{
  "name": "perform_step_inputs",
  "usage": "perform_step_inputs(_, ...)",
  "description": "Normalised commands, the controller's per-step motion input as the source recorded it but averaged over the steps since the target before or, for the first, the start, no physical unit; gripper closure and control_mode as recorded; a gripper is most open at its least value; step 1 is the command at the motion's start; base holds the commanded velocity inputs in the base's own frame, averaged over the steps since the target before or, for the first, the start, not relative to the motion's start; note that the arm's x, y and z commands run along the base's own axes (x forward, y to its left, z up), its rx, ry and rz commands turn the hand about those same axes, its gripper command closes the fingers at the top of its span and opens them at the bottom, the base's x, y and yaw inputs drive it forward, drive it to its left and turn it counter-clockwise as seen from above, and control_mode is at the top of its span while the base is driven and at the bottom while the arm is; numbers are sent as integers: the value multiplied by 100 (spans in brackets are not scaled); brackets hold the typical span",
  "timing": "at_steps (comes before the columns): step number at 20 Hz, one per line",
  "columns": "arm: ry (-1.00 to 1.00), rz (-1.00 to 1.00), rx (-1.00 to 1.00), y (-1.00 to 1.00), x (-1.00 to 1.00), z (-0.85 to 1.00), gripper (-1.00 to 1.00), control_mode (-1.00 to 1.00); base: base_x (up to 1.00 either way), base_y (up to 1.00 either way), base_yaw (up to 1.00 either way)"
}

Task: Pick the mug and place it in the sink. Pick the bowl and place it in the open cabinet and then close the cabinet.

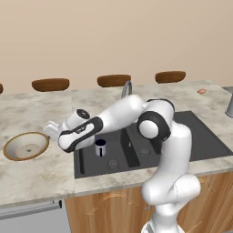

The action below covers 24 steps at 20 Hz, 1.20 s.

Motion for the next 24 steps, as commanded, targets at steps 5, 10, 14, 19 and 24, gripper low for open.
perform_step_inputs(5, 0, 0, 0, 47, 27, -24, -100, -100, 0, 0, 0)
perform_step_inputs(10, 2, 0, 0, 40, 19, -15, -100, -100, 0, 0, 0)
perform_step_inputs(14, 3, 0, 0, 37, 15, 0, -100, -100, 0, 0, 0)
perform_step_inputs(19, 4, 0, 0, 17, 15, -5, -100, -100, 0, 0, 0)
perform_step_inputs(24, 2, 0, 2, 1, 4, -22, -100, -100, 0, 0, 0)
